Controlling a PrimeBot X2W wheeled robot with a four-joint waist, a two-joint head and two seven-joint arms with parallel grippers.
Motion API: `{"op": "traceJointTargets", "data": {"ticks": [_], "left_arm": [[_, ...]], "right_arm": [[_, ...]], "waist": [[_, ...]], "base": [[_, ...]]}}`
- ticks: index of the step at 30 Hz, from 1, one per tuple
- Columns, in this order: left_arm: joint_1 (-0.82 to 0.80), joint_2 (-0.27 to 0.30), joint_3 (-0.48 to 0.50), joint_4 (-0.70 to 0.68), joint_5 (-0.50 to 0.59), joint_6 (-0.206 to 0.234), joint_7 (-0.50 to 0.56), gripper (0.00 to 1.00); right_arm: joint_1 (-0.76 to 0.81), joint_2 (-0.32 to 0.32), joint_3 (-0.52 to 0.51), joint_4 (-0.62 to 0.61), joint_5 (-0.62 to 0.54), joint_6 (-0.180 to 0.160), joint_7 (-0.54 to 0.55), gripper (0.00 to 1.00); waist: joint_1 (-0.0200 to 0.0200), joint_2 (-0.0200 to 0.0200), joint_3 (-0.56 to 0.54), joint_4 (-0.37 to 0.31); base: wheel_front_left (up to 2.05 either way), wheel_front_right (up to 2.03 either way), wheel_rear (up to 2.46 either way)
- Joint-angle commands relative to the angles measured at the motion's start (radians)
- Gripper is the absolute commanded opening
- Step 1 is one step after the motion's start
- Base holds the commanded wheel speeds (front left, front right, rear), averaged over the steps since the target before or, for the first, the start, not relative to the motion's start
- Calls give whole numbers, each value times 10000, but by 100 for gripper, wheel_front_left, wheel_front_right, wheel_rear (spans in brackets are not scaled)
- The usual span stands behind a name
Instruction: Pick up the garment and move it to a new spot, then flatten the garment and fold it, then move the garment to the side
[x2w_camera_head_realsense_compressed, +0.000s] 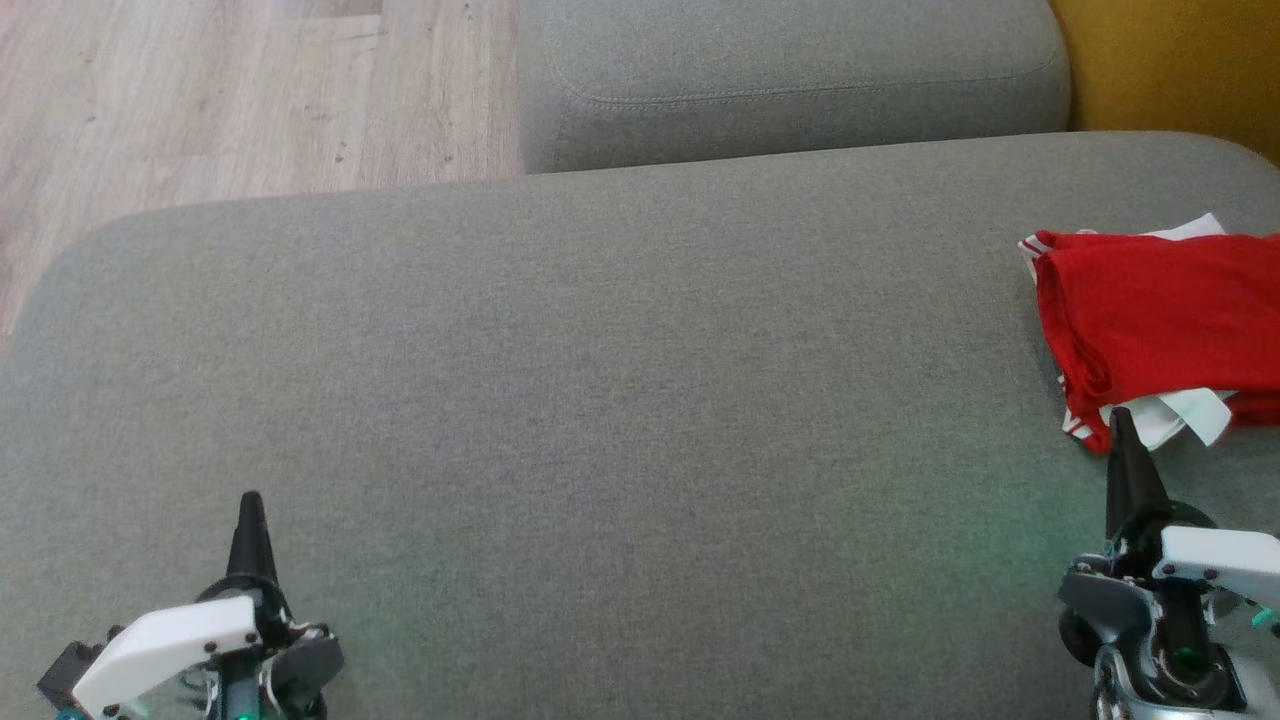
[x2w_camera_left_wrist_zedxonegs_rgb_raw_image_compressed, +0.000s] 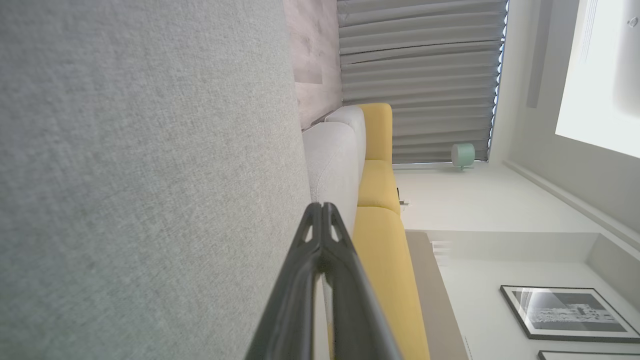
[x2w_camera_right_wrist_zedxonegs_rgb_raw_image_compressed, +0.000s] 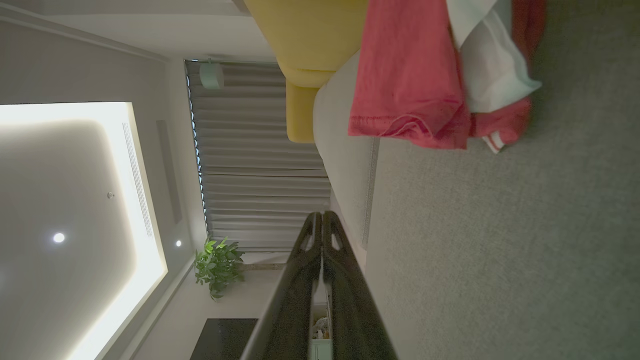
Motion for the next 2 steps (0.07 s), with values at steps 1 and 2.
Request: {"op": "traceJointTargets", "data": {"ticks": [1, 2], "left_arm": [[-515, 97, 395, -368, -278, -124, 125, 0], [-518, 97, 417, -369, -374, -130, 155, 0]], "right_arm": [[-285, -88, 126, -434, 328, 34, 126, 0], [-284, -87, 112, -444, 434, 34, 156, 0]], "waist": [[0, 0, -7, 1], [0, 0, -12, 2]], "base": [[0, 0, 0], [0, 0, 0]]}}
